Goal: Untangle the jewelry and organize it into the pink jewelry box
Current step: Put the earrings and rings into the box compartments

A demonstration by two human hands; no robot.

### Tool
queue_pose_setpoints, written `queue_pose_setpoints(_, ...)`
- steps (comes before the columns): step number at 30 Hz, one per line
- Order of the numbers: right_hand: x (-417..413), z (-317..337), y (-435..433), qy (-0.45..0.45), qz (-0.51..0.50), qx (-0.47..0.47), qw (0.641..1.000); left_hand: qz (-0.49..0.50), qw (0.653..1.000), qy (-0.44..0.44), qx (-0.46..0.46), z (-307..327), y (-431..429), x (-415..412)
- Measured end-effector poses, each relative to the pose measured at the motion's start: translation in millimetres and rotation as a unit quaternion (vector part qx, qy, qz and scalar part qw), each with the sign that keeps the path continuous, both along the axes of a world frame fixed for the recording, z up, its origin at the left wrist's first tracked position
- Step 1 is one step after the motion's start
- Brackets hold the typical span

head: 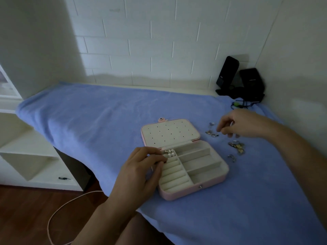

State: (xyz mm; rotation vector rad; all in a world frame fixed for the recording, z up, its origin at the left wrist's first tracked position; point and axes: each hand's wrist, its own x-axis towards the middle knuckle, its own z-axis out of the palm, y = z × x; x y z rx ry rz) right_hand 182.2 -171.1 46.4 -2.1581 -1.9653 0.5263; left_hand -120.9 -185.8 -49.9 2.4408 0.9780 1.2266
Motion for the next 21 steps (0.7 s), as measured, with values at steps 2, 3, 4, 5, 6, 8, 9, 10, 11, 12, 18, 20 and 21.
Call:
queue_pose_setpoints(2,20,1,-4,-0.020,-0.012,-0.061,0.998,0.001,1.000,-0.004,-0.004,1,1,6)
queue_pose_setpoints(3,29,1,-6,-0.037,-0.012,-0.089,0.995,0.005,1.000,-0.003,-0.005,1,2,9)
queue_pose_setpoints(4,35,1,-9,-0.056,-0.009,-0.117,0.992,0.012,1.000,-0.002,-0.007,1,3,12)
queue_pose_setpoints(5,40,0,-12,-0.068,-0.006,-0.142,0.988,0.019,1.000,-0.001,-0.010,1,3,14)
queue_pose_setpoints(6,44,-1,-16,-0.068,-0.007,-0.159,0.985,0.025,1.000,-0.002,-0.013,1,3,15)
queue_pose_setpoints(8,49,-6,-22,-0.045,-0.015,-0.150,0.987,0.034,0.999,-0.005,-0.013,1,2,15)
queue_pose_setpoints(9,51,-8,-25,-0.031,-0.022,-0.121,0.992,0.036,0.999,-0.006,-0.012,1,2,15)
queue_pose_setpoints(10,52,-11,-28,-0.020,-0.028,-0.080,0.996,0.037,0.999,-0.006,-0.010,1,1,15)
queue_pose_setpoints(11,53,-12,-30,-0.013,-0.028,-0.040,0.999,0.037,0.999,-0.006,-0.008,1,1,15)
queue_pose_setpoints(12,53,-13,-31,-0.010,-0.021,-0.017,1.000,0.035,0.999,-0.006,-0.009,1,1,15)
queue_pose_setpoints(18,46,-26,-34,-0.044,0.026,-0.019,0.998,0.033,0.999,-0.005,-0.014,3,0,15)
queue_pose_setpoints(20,47,-30,-35,-0.049,0.026,-0.002,0.998,0.030,0.999,-0.006,-0.011,3,-1,14)
queue_pose_setpoints(21,48,-30,-35,-0.051,0.026,0.002,0.998,0.029,0.999,-0.007,-0.010,3,-1,14)
